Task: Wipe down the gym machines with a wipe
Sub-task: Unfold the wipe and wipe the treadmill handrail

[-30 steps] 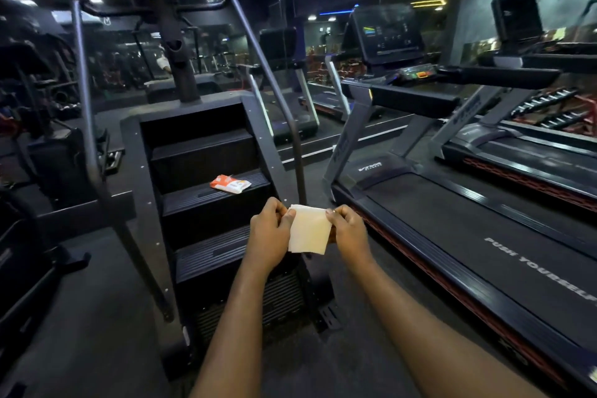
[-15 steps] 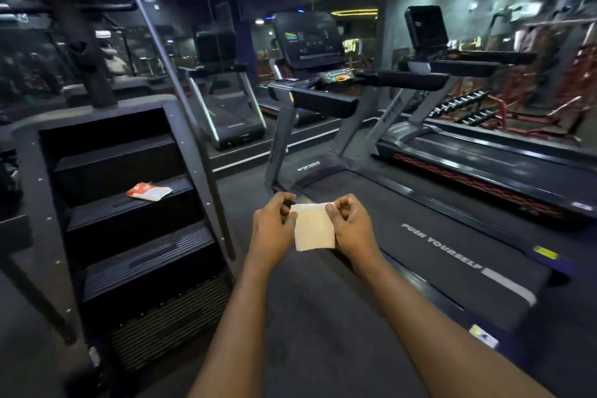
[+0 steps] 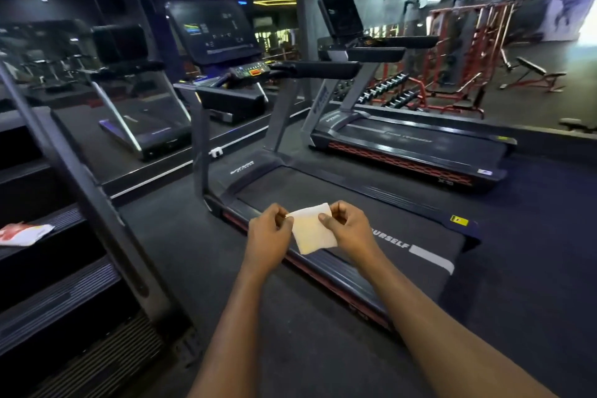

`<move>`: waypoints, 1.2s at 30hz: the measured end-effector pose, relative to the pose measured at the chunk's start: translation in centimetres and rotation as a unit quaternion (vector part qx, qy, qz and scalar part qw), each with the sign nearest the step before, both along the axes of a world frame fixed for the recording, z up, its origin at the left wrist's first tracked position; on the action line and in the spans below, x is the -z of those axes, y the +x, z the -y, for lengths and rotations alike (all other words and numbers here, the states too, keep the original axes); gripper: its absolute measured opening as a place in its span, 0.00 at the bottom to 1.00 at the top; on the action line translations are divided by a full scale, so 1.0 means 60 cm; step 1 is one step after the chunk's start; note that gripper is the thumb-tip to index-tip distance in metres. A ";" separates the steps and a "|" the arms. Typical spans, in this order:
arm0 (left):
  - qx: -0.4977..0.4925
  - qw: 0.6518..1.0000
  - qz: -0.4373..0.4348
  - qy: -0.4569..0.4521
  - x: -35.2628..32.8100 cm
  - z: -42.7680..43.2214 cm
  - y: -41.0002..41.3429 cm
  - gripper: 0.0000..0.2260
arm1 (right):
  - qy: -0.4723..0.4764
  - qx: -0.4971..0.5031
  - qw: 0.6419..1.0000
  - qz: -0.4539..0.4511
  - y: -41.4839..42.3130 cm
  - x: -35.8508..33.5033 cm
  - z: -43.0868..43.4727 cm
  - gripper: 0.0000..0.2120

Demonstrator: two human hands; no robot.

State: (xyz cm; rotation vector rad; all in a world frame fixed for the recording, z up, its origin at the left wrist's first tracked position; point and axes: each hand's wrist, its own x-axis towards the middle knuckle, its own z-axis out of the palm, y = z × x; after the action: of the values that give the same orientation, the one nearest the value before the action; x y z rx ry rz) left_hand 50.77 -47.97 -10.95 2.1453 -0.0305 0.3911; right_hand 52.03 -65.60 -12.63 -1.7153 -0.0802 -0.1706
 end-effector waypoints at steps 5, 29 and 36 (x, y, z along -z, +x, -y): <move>0.037 0.999 -0.013 -0.023 0.024 0.073 0.152 0.08 | -0.028 0.034 0.999 -0.006 0.148 0.012 0.077 0.07; -0.101 0.995 0.001 -0.021 -0.071 0.271 0.975 0.08 | -0.062 0.001 0.997 0.035 1.030 -0.094 0.308 0.09; -0.258 0.966 -0.035 -0.007 -0.215 0.248 1.104 0.10 | -0.063 -0.123 0.990 0.021 1.212 -0.230 0.274 0.11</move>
State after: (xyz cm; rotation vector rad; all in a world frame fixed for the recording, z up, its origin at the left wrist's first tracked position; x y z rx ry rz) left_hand 117.04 -62.84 1.93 2.1335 0.5784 0.6096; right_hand 124.75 -82.05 1.17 -1.8110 -0.3382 -0.0189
